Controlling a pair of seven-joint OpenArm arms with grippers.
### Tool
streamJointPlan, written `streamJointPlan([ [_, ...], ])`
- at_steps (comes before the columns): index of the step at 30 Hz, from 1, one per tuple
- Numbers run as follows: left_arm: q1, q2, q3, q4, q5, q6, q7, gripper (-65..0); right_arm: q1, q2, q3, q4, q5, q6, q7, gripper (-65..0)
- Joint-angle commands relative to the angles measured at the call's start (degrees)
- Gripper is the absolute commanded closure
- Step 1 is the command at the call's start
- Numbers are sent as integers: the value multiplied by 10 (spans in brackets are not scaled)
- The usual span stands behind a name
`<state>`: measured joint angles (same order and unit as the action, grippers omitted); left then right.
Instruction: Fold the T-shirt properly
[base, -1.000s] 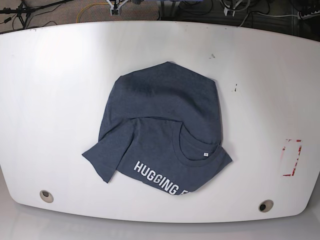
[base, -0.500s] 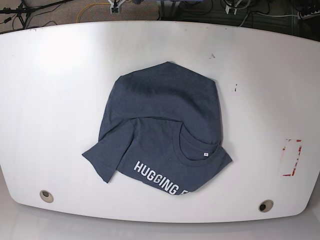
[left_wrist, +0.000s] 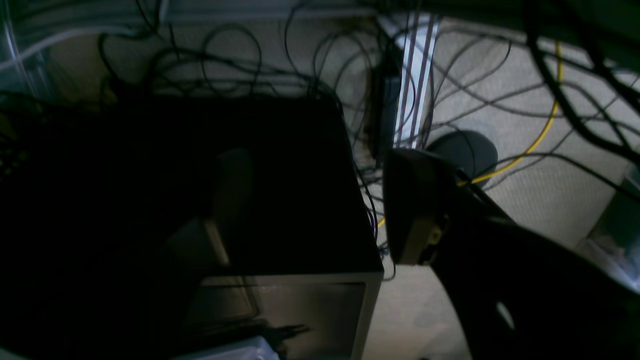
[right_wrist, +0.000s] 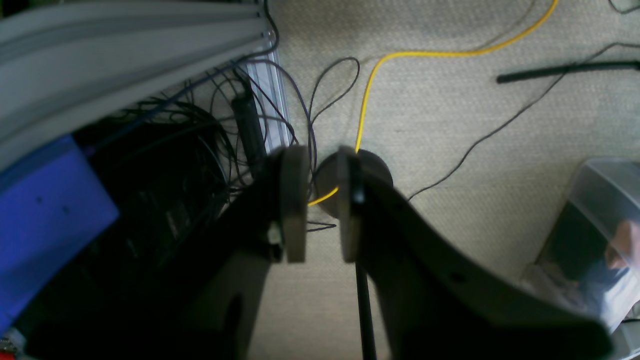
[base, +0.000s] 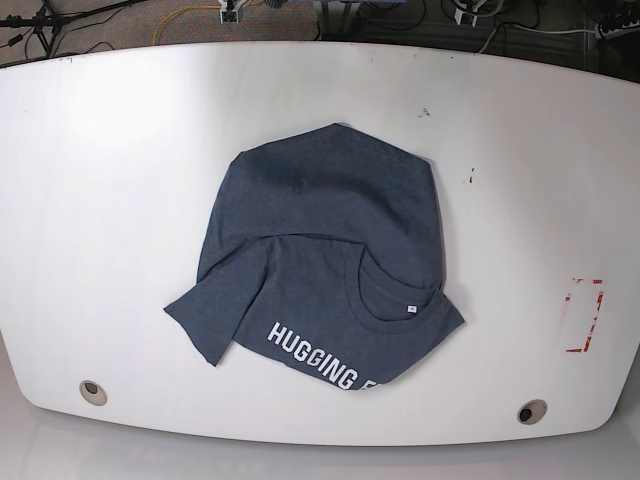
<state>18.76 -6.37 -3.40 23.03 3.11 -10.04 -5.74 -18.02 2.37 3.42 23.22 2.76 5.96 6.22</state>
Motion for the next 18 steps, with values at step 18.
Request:
streamJointPlan([
  [18,70,0,2,110,1,1,-4,-385,-64,0,0,73,-1,-1,7,-95],
])
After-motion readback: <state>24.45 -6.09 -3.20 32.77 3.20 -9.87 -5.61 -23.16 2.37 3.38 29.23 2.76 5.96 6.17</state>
